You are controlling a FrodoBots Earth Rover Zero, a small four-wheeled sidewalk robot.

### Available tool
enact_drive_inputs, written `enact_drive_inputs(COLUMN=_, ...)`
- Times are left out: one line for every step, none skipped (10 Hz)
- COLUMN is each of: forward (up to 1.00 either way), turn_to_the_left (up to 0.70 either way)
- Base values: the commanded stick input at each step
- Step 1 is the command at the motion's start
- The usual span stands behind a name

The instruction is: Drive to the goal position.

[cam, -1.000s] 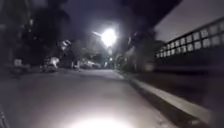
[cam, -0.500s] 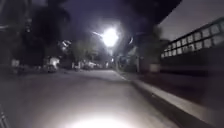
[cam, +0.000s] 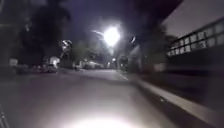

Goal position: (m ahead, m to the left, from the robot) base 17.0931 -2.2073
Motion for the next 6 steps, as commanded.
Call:
enact_drive_inputs(forward=0.7, turn_to_the_left=-0.02)
enact_drive_inputs(forward=0.7, turn_to_the_left=0.0)
enact_drive_inputs(forward=0.7, turn_to_the_left=-0.23)
enact_drive_inputs(forward=0.7, turn_to_the_left=-0.22)
enact_drive_inputs(forward=0.7, turn_to_the_left=-0.03)
enact_drive_inputs(forward=0.7, turn_to_the_left=0.0)
